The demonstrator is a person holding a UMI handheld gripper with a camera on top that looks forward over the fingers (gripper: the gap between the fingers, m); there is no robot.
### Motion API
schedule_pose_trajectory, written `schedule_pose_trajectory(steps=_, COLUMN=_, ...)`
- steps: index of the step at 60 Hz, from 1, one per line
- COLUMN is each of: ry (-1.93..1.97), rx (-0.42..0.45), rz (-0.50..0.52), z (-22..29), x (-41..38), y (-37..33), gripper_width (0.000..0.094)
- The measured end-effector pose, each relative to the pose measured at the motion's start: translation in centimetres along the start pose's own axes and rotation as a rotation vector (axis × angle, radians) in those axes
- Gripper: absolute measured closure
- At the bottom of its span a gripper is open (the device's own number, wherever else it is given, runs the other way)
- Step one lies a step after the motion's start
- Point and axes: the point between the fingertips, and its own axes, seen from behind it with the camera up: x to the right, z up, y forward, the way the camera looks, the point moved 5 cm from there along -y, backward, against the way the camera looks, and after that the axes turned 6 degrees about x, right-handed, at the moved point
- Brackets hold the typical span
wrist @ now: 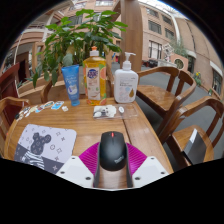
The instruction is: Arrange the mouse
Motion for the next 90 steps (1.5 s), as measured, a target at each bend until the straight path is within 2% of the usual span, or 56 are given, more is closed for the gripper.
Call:
schedule_pose_trajectory(steps=3, ry=0.024, rx=-0.011, rz=-0.005, z=0.1, x=0.0, y=0.0, gripper_width=0.0593)
schedule_pose_trajectory(steps=9, ry=0.027, rx=-0.007, rz=-0.054, z=1.2, x=0.9, y=-0.7, gripper_width=0.0594)
schedule_pose_trajectory(steps=14, ry=0.031, rx=0.087, rz=-0.099, z=5.7, x=1.7, y=-3.4, gripper_width=0.0595)
schedule_pose_trajectory(steps=19, ry=0.051, rx=0.226, rz=-0.099, z=12.1, x=0.9, y=-7.5, gripper_width=0.0595)
schedule_pose_trajectory(steps=24, ry=0.056, rx=0.352, rz=-0.067, z=17.3, x=-1.7, y=-11.4, gripper_width=0.0596)
schedule_pose_trajectory(steps=29, ry=0.05, rx=0.396, rz=-0.001, z=19.5, x=-5.6, y=-13.4, gripper_width=0.0596)
schedule_pose_trajectory(steps=34, ry=0.029, rx=0.363, rz=0.056, z=17.3, x=-10.6, y=-12.9, gripper_width=0.0597)
schedule_pose_trajectory(steps=38, ry=0.01, rx=0.277, rz=0.09, z=15.4, x=-13.1, y=-10.9, gripper_width=0.0598)
schedule_pose_trajectory(steps=41, ry=0.003, rx=0.205, rz=0.112, z=10.8, x=-16.3, y=-8.7, gripper_width=0.0597)
schedule_pose_trajectory(steps=48, ry=-0.034, rx=0.041, rz=0.131, z=4.4, x=-18.7, y=-5.9, gripper_width=0.0596)
schedule_pose_trajectory(steps=52, ry=-0.059, rx=-0.001, rz=0.135, z=1.3, x=-20.1, y=-5.0, gripper_width=0.0593)
schedule_pose_trajectory(steps=63, ry=-0.063, rx=-0.082, rz=0.175, z=-1.9, x=-22.3, y=-4.6, gripper_width=0.0467)
schedule_pose_trajectory(steps=66, ry=-0.067, rx=-0.077, rz=0.168, z=-1.3, x=-22.2, y=-5.1, gripper_width=0.0369)
schedule_pose_trajectory(steps=70, ry=-0.066, rx=-0.048, rz=0.166, z=-0.4, x=-22.3, y=-6.6, gripper_width=0.01)
schedule_pose_trajectory(steps=71, ry=-0.065, rx=-0.041, rz=0.163, z=-0.1, x=-22.3, y=-7.2, gripper_width=0.0067)
schedule_pose_trajectory(steps=74, ry=-0.056, rx=-0.026, rz=0.145, z=0.6, x=-22.0, y=-9.0, gripper_width=0.0092)
schedule_pose_trajectory(steps=90, ry=-0.046, rx=0.091, rz=0.102, z=4.0, x=-20.6, y=-21.7, gripper_width=0.0079)
